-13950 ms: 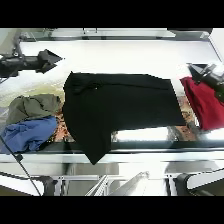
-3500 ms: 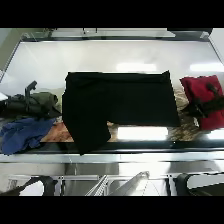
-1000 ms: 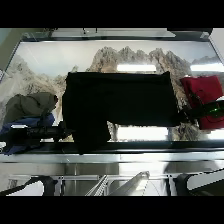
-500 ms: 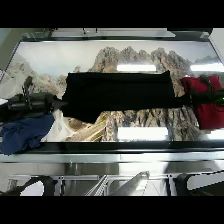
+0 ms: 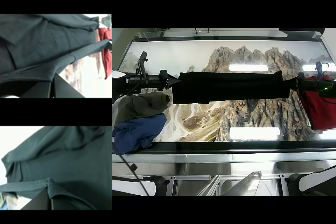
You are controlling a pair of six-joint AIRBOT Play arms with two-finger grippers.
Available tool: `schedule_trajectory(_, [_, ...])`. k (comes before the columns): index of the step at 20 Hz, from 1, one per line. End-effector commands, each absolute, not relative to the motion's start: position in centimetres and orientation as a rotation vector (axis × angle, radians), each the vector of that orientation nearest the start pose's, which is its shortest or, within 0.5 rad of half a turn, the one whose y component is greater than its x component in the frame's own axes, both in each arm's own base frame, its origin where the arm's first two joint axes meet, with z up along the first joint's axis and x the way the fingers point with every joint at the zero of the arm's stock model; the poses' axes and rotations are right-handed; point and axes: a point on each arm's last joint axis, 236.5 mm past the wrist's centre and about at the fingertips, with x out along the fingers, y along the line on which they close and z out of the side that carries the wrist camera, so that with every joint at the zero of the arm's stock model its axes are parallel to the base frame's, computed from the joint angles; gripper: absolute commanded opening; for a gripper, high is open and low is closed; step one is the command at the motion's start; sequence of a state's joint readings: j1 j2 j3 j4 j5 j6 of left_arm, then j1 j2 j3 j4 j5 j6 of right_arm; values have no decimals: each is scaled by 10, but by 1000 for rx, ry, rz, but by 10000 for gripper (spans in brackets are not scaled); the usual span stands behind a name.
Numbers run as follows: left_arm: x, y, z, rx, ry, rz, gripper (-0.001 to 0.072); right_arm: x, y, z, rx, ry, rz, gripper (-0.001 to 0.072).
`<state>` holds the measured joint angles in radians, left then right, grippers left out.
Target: Fold the shirts.
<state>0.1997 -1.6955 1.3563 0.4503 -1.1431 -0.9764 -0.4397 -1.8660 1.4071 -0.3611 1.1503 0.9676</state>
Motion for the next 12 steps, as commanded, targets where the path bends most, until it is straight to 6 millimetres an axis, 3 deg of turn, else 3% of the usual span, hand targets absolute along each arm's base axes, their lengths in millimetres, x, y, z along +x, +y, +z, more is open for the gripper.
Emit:
schedule_trajectory(1, [528, -100, -8, -731, 1004, -628, 13, 550, -24, -49, 1025, 874, 395, 17])
schedule_trajectory(4, [548, -100, -28, -731, 1009, -632, 12, 568, -22, -54, 1095, 809, 415, 28])
schedule_trajectory(6, [560, -98, -35, -729, 1003, -635, 11, 583, -28, -47, 1170, 727, 421, 246])
schedule_trajectory(9, [572, -100, -40, -730, 996, -635, 11, 603, -41, -38, 1247, 610, 398, 247])
schedule_trajectory(12, [582, -104, -36, -710, 972, -644, 13, 615, -55, -42, 1257, 567, 326, 247])
